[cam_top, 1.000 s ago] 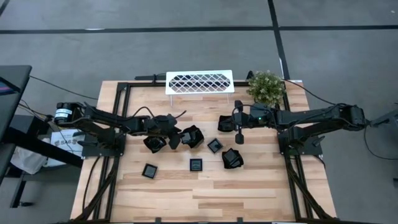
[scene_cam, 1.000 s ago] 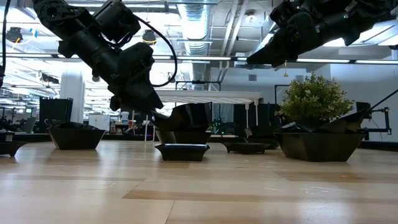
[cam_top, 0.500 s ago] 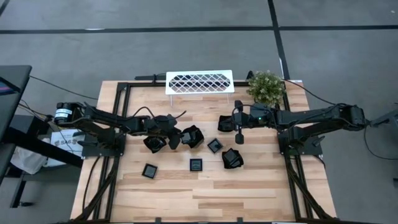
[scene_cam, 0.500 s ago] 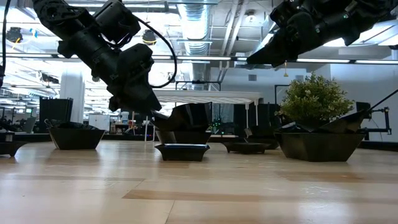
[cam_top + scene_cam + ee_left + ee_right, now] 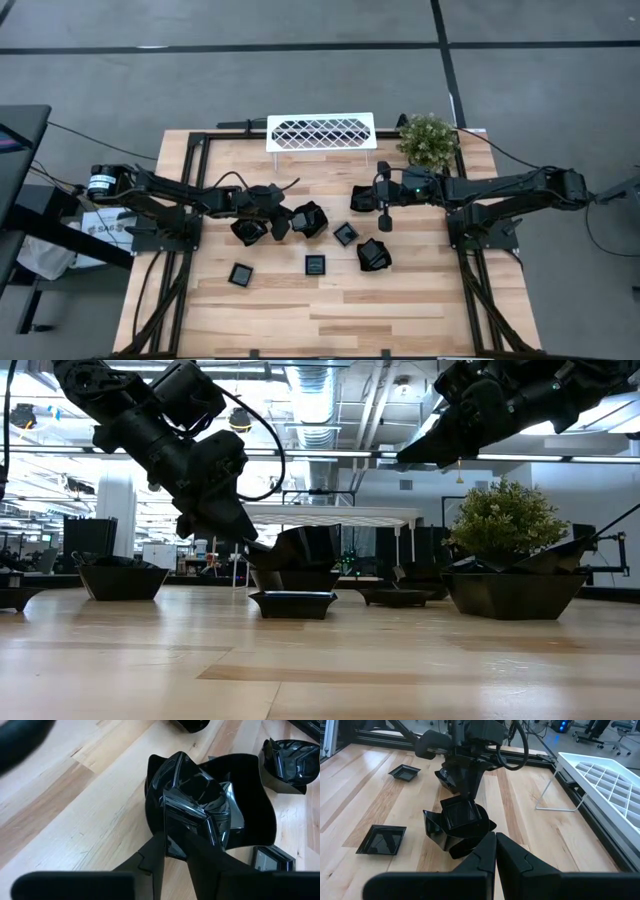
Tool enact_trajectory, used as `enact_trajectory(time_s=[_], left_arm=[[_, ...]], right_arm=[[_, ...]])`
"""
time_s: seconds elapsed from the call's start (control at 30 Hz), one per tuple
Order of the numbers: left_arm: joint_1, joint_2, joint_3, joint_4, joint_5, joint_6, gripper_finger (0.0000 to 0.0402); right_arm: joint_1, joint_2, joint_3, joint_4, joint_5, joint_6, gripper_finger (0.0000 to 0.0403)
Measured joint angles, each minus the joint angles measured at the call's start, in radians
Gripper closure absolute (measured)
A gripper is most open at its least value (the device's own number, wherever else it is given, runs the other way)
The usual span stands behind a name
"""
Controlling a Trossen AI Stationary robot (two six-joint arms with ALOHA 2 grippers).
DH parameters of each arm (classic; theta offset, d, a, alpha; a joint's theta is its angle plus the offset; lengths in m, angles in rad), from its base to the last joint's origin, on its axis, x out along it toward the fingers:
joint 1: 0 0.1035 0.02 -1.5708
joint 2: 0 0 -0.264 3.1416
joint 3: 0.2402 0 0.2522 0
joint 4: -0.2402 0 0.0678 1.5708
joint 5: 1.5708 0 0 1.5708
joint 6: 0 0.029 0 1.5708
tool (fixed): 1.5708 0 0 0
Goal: Pick & Place Mini shaped plates
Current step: Put the black square plate on the shelf
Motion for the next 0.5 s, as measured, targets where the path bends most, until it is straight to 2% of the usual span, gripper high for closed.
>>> enact_trajectory(time_s=[0.5], left_arm=[[0.0,0.0,0.0,0.015,0.0,0.033,0.0349]], right_arm=[[0.0,0.0,0.0,0.0,0.0,0.0,0.0397]])
